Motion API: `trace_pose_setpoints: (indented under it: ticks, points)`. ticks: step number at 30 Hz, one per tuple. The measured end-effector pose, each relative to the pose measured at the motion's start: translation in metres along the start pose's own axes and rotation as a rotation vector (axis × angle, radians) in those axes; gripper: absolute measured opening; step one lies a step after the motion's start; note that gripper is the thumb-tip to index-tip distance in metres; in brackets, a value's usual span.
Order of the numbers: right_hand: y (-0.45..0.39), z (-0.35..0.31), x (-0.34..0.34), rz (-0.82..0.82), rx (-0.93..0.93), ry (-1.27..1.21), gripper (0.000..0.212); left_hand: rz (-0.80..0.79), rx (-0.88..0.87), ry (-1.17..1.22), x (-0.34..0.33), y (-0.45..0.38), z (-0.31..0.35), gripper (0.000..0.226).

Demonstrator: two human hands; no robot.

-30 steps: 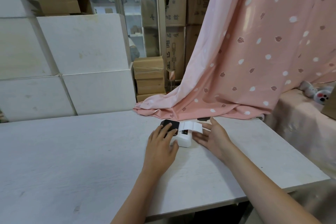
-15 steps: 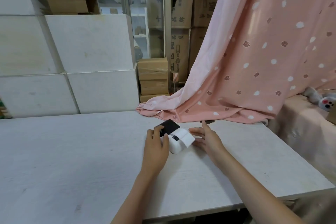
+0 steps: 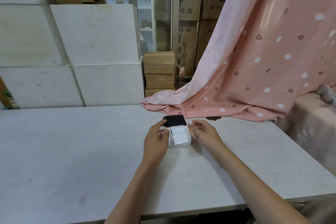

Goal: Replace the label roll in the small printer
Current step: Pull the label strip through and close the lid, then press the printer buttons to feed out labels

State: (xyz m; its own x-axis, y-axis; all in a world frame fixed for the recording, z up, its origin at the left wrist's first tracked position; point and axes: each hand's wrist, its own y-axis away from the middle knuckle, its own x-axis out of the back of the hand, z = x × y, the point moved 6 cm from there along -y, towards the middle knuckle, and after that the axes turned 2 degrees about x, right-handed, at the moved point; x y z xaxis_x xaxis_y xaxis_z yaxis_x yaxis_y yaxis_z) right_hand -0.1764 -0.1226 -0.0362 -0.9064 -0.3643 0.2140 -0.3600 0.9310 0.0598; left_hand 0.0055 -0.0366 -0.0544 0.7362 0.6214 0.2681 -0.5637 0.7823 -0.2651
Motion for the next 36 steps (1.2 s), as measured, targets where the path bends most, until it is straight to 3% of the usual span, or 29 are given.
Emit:
trace_pose_setpoints:
  ticks: [2, 7, 20, 31, 36]
  points:
    - [-0.004, -0.002, -0.008, 0.002, 0.014, -0.018, 0.044, 0.011, 0.035, 0.039, 0.002, -0.001, 0.000, 0.038]
    - [-0.006, -0.005, -0.031, -0.029, 0.049, -0.067, 0.049, -0.002, 0.201, 0.108, 0.002, -0.004, 0.001, 0.048]
    - [0.002, -0.005, -0.035, -0.113, 0.166, 0.007, 0.059, -0.078, 0.021, -0.117, -0.010, 0.002, 0.016, 0.038]
    - [0.001, -0.004, -0.036, -0.100, 0.196, 0.018, 0.059, -0.106, 0.209, 0.129, -0.005, -0.001, 0.009, 0.043]
    - [0.002, -0.004, -0.033, -0.106, 0.192, -0.020, 0.062, -0.121, 0.212, 0.162, -0.003, -0.001, 0.008, 0.046]
